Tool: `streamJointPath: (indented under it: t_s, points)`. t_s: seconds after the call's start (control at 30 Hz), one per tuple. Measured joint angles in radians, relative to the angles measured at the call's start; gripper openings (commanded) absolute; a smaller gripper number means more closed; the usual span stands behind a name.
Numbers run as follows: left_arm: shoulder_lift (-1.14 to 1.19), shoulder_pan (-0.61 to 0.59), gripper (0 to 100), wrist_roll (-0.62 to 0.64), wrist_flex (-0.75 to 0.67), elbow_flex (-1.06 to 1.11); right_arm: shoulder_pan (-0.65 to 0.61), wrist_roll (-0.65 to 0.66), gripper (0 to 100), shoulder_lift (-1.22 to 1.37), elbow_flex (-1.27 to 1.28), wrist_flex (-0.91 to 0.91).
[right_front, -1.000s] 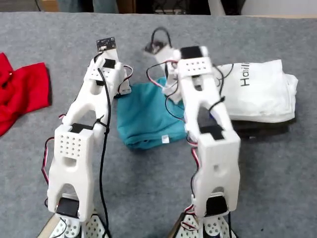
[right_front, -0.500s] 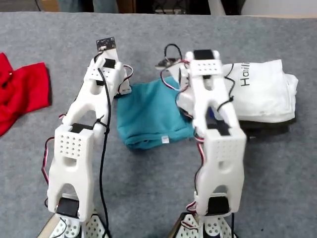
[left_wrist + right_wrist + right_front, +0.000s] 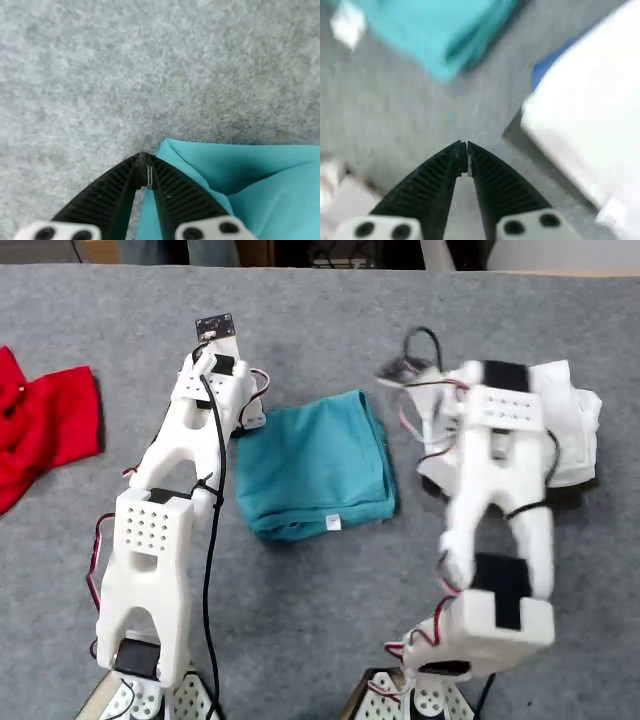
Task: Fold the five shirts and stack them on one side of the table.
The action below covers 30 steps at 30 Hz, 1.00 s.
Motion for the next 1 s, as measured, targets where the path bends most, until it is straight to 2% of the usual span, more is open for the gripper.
streamJointPath:
  t_s: [0.13,0.2,0.4,0.5,0.63,0.73,0.87,1.0]
  points:
    - [0.000,0.000,3,0.000,0.000,0.000,-0.175,-0.230,1.5,0.017,0.003,-0.180]
    - [0.000,0.000,3,0.000,0.000,0.000,-0.207,-0.269,1.5,0.057,0.041,-0.209]
    - [0.000,0.000,3,0.000,0.000,0.000,-0.158,-0.290,1.5,0.216,0.176,-0.316]
    - [0.000,0.000,3,0.052,0.000,-0.002,-0.112,-0.290,1.5,0.242,0.183,-0.334]
    - [0.000,0.000,3,0.091,0.000,-0.003,-0.157,-0.290,1.5,0.222,0.074,-0.245]
    - [0.000,0.000,3,0.094,0.000,-0.003,-0.218,-0.288,1.5,0.158,-0.031,-0.118]
    - [0.000,0.000,3,0.097,0.000,-0.003,-0.238,-0.287,1.5,0.072,-0.137,0.040]
    - [-0.017,-0.009,3,0.011,0.052,-0.029,-0.196,-0.293,1.6,-0.029,-0.227,0.112]
